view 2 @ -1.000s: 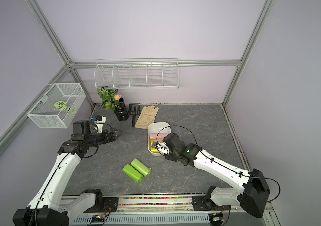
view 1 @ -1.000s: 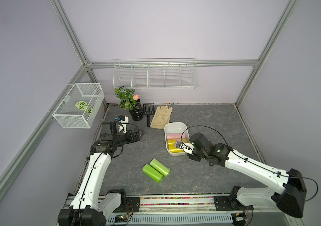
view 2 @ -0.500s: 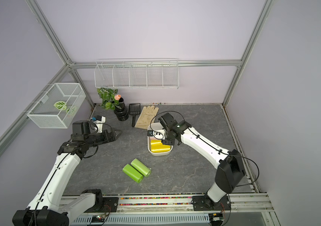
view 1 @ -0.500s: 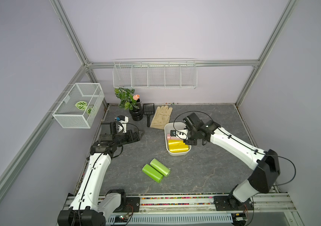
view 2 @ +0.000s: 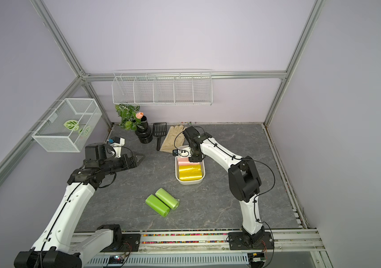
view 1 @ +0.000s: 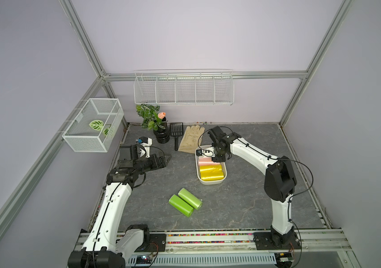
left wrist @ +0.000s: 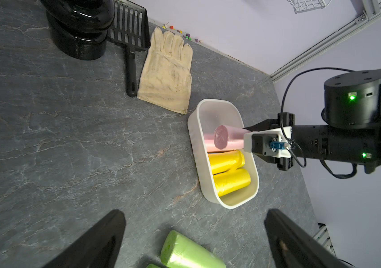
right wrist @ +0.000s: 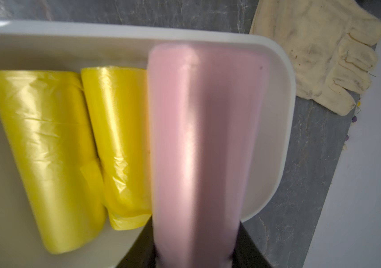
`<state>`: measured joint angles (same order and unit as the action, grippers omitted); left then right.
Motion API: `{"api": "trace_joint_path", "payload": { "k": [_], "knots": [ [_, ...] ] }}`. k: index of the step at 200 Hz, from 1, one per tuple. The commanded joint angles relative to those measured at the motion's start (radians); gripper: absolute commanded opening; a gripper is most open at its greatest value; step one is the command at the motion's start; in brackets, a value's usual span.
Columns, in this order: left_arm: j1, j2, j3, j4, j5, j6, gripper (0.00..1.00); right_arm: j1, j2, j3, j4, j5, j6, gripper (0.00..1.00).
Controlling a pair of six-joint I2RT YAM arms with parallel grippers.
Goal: Put the roll of trash bags into the storage box
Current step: Place the roll of trash bags in the storage box.
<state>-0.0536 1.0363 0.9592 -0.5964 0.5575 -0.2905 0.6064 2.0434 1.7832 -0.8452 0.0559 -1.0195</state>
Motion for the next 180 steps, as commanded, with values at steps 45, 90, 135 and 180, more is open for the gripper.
{"api": "trace_joint_path", "payload": {
  "k": [45, 90, 135, 180],
  "knots": [
    [-0.004, -0.019, 0.006, 0.009, 0.008, 0.01, 1.0, -0.02, 0.134, 0.155, 0.015, 0.041, -0.092, 0.0],
    [-0.003, -0.015, 0.007, 0.007, 0.004, 0.011, 1.0, -0.034, 0.196, 0.188, 0.055, 0.036, -0.112, 0.0],
    [-0.003, -0.009, 0.007, 0.007, 0.002, 0.011, 1.0, -0.05, 0.252, 0.199, 0.101, 0.026, -0.116, 0.01],
    [-0.003, -0.004, 0.009, 0.007, -0.001, 0.011, 1.0, -0.053, 0.297, 0.231, 0.077, -0.018, -0.096, 0.16]
  ]
}}
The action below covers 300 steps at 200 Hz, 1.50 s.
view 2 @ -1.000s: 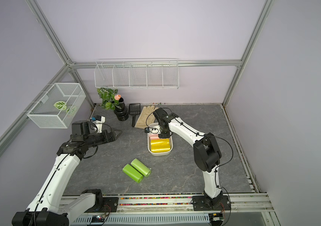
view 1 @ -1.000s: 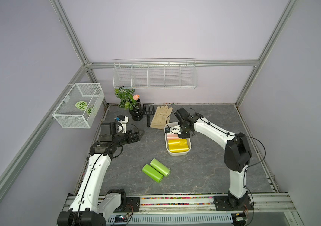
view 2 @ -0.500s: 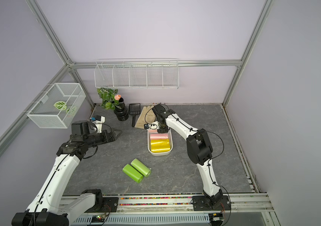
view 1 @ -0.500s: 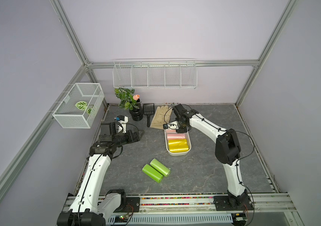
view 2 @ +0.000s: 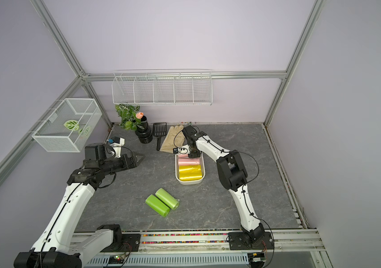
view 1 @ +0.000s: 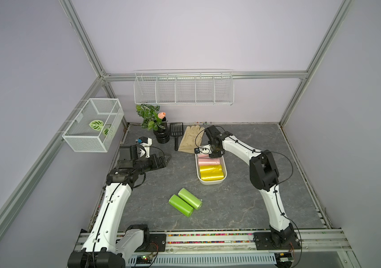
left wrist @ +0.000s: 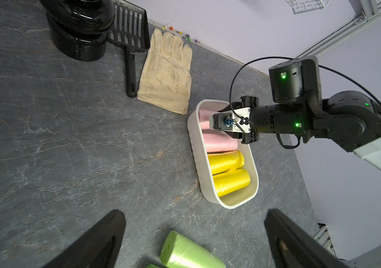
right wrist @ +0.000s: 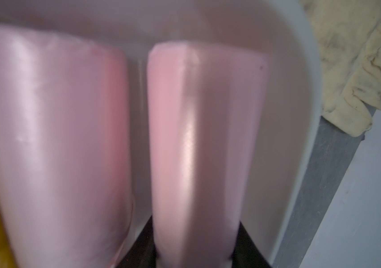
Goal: Put the roll of trash bags into the storage box
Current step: Place the roll of trash bags in the storage box.
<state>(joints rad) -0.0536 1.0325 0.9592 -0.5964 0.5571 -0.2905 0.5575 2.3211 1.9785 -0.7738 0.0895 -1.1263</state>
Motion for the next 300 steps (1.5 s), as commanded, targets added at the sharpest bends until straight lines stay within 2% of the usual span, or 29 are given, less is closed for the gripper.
{"api": "trace_joint_path", "payload": {
  "k": [1, 39, 84, 92, 103, 110, 154, 231, 259, 291, 295, 300],
  "knots": [
    [-0.003, 0.0, 0.009, 0.007, -0.001, 0.011, 1.0, -0.006, 0.02, 0.035, 0.005, -0.054, 0.011, 0.17],
    [-0.003, 0.0, 0.009, 0.007, -0.001, 0.012, 1.0, -0.004, 0.032, 0.023, -0.001, -0.084, 0.02, 0.22],
    [-0.003, 0.003, 0.009, 0.007, -0.001, 0.011, 1.0, -0.004, 0.021, 0.03, 0.001, -0.117, 0.059, 0.35],
    [-0.003, 0.002, 0.009, 0.007, 0.0, 0.011, 1.0, -0.004, 0.019, 0.032, -0.004, -0.12, 0.061, 0.41],
    [-0.003, 0.001, 0.009, 0.007, 0.0, 0.012, 1.0, -0.003, 0.012, 0.032, -0.009, -0.128, 0.062, 0.62],
    [-0.003, 0.002, 0.009, 0.006, -0.001, 0.012, 1.0, -0.006, 0.007, 0.03, -0.011, -0.143, 0.068, 0.66],
    [-0.003, -0.003, 0.009, 0.005, -0.001, 0.011, 1.0, -0.007, -0.058, -0.03, 0.026, -0.15, 0.061, 0.64],
    [-0.003, -0.017, 0.008, 0.008, 0.001, 0.01, 1.0, -0.004, -0.272, -0.157, 0.015, -0.186, 0.105, 0.63],
    [-0.003, -0.019, 0.008, 0.009, 0.004, 0.011, 1.0, -0.004, -0.408, -0.254, 0.036, -0.16, 0.191, 0.63],
    [-0.003, -0.017, 0.007, 0.01, 0.01, 0.008, 1.0, 0.001, -0.574, -0.346, 0.07, -0.145, 0.369, 0.65],
    [-0.003, -0.017, 0.007, 0.011, 0.011, 0.009, 1.0, 0.003, -0.598, -0.363, 0.085, -0.14, 0.398, 0.67],
    [-0.003, -0.016, 0.008, 0.012, 0.012, 0.009, 1.0, 0.006, -0.623, -0.384, 0.11, -0.125, 0.436, 0.94]
  ]
}}
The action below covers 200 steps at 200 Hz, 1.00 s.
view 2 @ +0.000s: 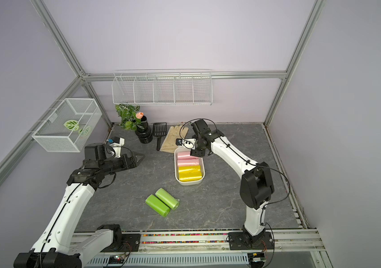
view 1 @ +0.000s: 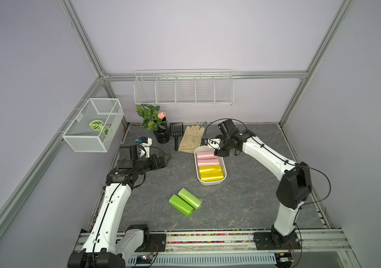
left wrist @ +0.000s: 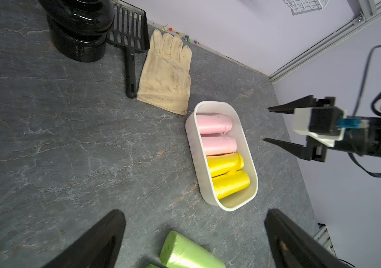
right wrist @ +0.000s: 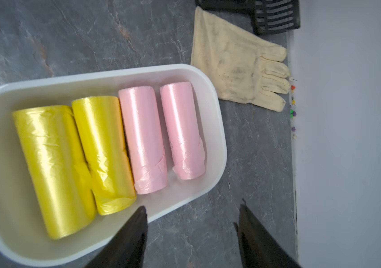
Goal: Put the roll of trash bags into the storage box
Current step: Place the roll of trash bags in the storage box, then pick up the roll of trash bags from the center of the board.
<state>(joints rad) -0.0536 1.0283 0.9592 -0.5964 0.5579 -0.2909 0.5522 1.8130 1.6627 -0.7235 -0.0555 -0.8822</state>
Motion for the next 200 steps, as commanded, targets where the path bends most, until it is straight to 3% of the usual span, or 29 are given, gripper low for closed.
{"api": "trace_joint_path", "payload": {
  "k": [1, 19, 34, 61, 89, 104, 120, 139, 154, 169, 184, 200],
  "knots": [
    [-0.003, -0.011, 0.008, 0.012, 0.011, 0.009, 1.0, 0.013, -0.119, -0.071, 0.065, 0.023, 0.199, 0.96],
    [-0.003, -0.012, 0.007, 0.011, 0.01, 0.009, 1.0, 0.023, -0.192, -0.109, 0.121, 0.089, 0.339, 0.99],
    [-0.003, -0.009, 0.007, 0.011, 0.011, 0.01, 1.0, 0.025, -0.207, -0.046, 0.043, 0.128, 0.47, 0.98],
    [-0.003, -0.007, 0.007, 0.012, 0.015, 0.009, 1.0, 0.025, -0.285, -0.039, -0.007, 0.056, 0.502, 0.98],
    [-0.003, -0.011, 0.007, 0.01, 0.014, 0.009, 1.0, 0.022, -0.461, -0.256, 0.193, 0.006, 0.442, 0.98],
    [-0.003, -0.011, 0.007, 0.01, 0.011, 0.009, 1.0, 0.013, -0.521, -0.337, 0.31, 0.075, 0.562, 0.98],
    [-0.003, -0.01, 0.007, 0.01, 0.01, 0.009, 1.0, -0.013, -0.489, -0.265, 0.208, 0.167, 0.672, 0.98],
    [-0.003, -0.008, 0.007, 0.01, 0.008, 0.01, 1.0, -0.038, -0.362, -0.11, -0.054, 0.061, 0.693, 0.99],
    [-0.003, -0.007, 0.007, 0.009, 0.005, 0.01, 1.0, 0.001, -0.327, -0.109, -0.066, 0.098, 0.743, 0.98],
    [-0.004, -0.008, 0.008, 0.006, 0.004, 0.011, 1.0, 0.021, -0.321, -0.13, -0.026, 0.134, 0.845, 0.84],
    [-0.003, -0.007, 0.007, 0.006, 0.002, 0.012, 1.0, 0.021, -0.316, -0.129, -0.047, 0.162, 0.961, 0.96],
    [-0.004, -0.002, 0.007, 0.007, 0.004, 0.012, 1.0, 0.031, -0.333, -0.148, -0.056, 0.016, 0.931, 0.98]
  ]
}}
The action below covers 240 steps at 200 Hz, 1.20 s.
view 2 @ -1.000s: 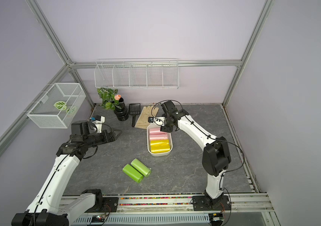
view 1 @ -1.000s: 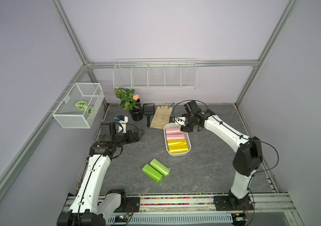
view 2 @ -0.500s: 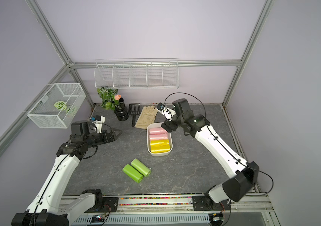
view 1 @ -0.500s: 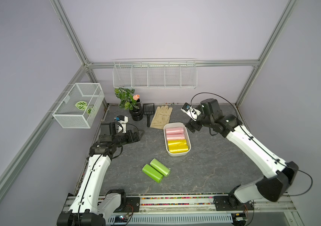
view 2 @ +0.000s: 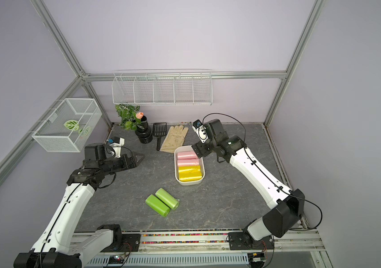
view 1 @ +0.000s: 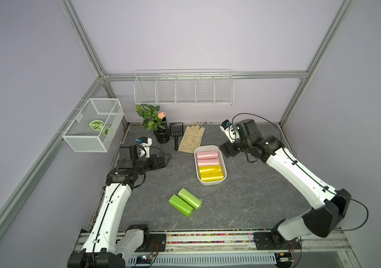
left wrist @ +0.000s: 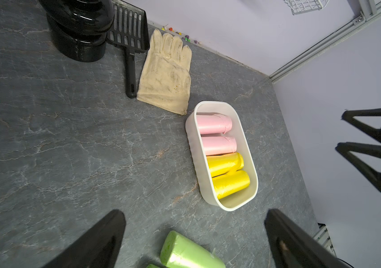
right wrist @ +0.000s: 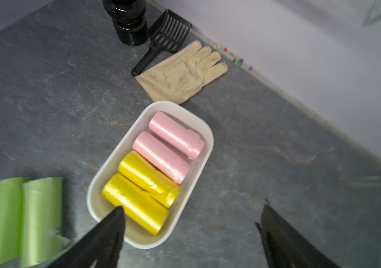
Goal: Put the roll of trash bags into the storage box
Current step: Pick up the roll of trash bags from the center of the board.
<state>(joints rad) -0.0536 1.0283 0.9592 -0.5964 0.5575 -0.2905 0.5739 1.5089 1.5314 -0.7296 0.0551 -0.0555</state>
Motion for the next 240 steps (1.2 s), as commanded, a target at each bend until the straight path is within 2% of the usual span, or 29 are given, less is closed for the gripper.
{"api": "trace_joint_path", "payload": {
  "k": [1, 9, 22, 36, 40, 52, 71, 82, 132, 164, 209, 240],
  "knots": [
    [-0.003, -0.002, 0.007, 0.007, 0.004, 0.012, 1.0, 0.01, -0.032, -0.019, -0.05, -0.109, 0.103, 0.98],
    [-0.004, 0.003, 0.008, 0.007, 0.004, 0.01, 1.0, 0.018, -0.063, -0.063, -0.011, -0.183, 0.088, 0.98],
    [-0.003, 0.009, 0.01, 0.006, 0.009, 0.01, 1.0, 0.027, -0.137, -0.188, 0.134, -0.223, 0.113, 0.98],
    [-0.003, 0.009, 0.01, 0.006, 0.008, 0.008, 1.0, 0.027, -0.151, -0.219, 0.114, -0.301, 0.058, 0.98],
    [-0.003, 0.009, 0.01, 0.006, 0.008, 0.009, 1.0, 0.035, -0.14, -0.201, 0.082, -0.276, 0.042, 0.98],
    [-0.004, 0.009, 0.009, 0.004, 0.004, 0.01, 1.0, 0.093, -0.1, -0.17, 0.042, -0.095, 0.057, 0.99],
    [-0.003, 0.011, 0.009, 0.006, 0.003, 0.011, 1.0, 0.156, -0.006, -0.113, -0.029, -0.066, 0.057, 0.98],
    [-0.003, 0.015, 0.009, 0.007, 0.005, 0.01, 1.0, 0.216, 0.036, -0.104, -0.028, -0.008, 0.066, 0.98],
    [-0.003, 0.007, 0.009, 0.004, -0.001, 0.008, 1.0, 0.401, 0.179, -0.053, 0.014, -0.001, 0.177, 0.96],
    [-0.003, 0.005, 0.009, 0.003, -0.001, 0.008, 1.0, 0.471, 0.293, 0.047, -0.062, 0.047, 0.232, 0.89],
    [-0.003, -0.002, 0.01, 0.001, -0.012, 0.007, 1.0, 0.506, 0.347, 0.031, -0.051, 0.05, 0.311, 0.79],
    [-0.003, -0.002, 0.01, 0.001, -0.011, 0.007, 1.0, 0.516, 0.37, 0.016, -0.037, 0.038, 0.353, 0.76]
  ]
}}
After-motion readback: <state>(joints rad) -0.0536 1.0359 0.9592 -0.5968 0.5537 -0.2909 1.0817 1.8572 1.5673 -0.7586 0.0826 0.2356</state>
